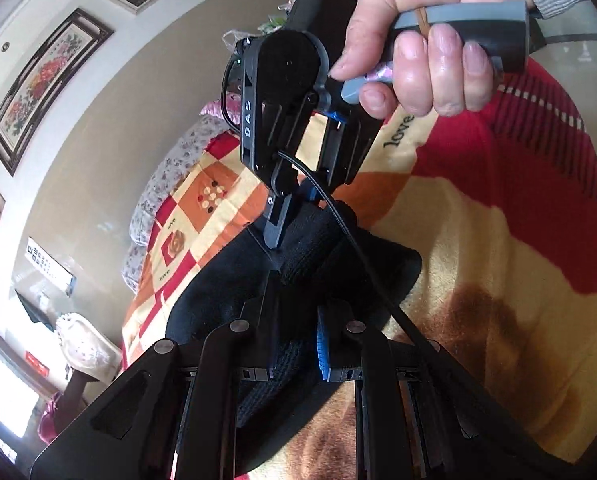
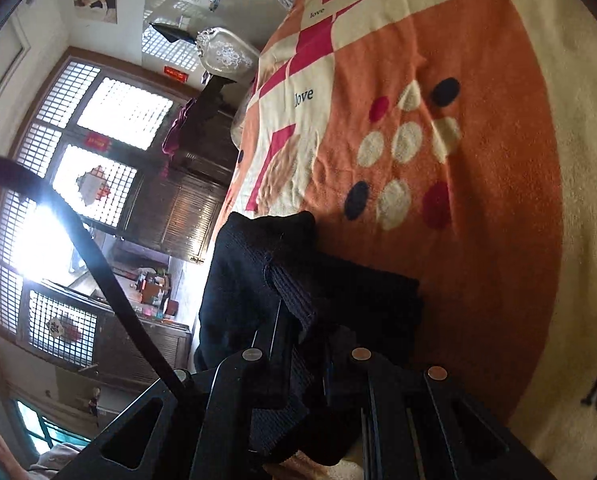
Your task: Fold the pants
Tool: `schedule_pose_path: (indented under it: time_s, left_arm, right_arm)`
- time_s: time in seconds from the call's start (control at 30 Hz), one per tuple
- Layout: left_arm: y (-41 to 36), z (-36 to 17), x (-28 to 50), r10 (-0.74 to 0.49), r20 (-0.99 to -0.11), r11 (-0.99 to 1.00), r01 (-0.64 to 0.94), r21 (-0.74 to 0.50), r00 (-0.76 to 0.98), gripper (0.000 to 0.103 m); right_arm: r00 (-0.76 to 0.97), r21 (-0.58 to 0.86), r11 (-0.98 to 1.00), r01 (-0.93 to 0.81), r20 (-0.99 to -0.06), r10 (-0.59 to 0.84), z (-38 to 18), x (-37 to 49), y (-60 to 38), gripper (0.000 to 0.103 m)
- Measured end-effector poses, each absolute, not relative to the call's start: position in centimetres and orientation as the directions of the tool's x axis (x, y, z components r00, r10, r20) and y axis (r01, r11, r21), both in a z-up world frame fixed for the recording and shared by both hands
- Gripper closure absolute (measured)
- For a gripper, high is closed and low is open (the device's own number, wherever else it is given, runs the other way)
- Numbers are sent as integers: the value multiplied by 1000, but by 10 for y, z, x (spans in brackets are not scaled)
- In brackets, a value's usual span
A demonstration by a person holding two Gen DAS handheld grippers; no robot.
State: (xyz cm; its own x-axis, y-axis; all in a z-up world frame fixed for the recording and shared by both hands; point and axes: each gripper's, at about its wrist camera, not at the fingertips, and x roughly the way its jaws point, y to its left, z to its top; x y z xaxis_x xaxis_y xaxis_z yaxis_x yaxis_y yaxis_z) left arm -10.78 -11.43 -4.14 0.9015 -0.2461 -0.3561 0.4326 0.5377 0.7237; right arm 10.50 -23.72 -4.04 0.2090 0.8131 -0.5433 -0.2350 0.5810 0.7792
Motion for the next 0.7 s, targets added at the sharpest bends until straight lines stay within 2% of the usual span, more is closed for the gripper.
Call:
schedule_pose_path:
  time_s: [0.13, 0.23, 0.37, 0.5, 0.63, 0.7]
  left_arm:
    - [-113, -40, -118, -237, -382, 550, 448, 705, 893, 89]
    - [-101, -31, -132, -282, -421, 591, 502, 631, 862, 84]
    - [-72, -15, -151, -324, -447, 671, 536, 513, 834, 84]
    - [-21, 7, -148, -351, -459, 801, 516, 305, 816, 84]
    - [38, 20, -107, -370, -484, 912, 410, -24, 793, 84]
    - [49, 21, -87, -426, -497, 902, 397, -169, 756, 84]
  right_arm:
    - [196, 805, 545, -235, -510, 838, -55, 107, -234, 91]
    - [205, 821, 530, -214, -492, 846, -54, 100, -242, 89]
    - [317, 772, 599, -210, -526, 789, -38, 88, -250, 83]
    - [506, 535, 782, -318, -602, 618, 6, 56, -243, 83]
    - [610, 248, 818, -519, -563, 558, 47, 5, -206, 82]
    - [634, 124, 814, -568, -565, 528, 52, -14, -179, 81]
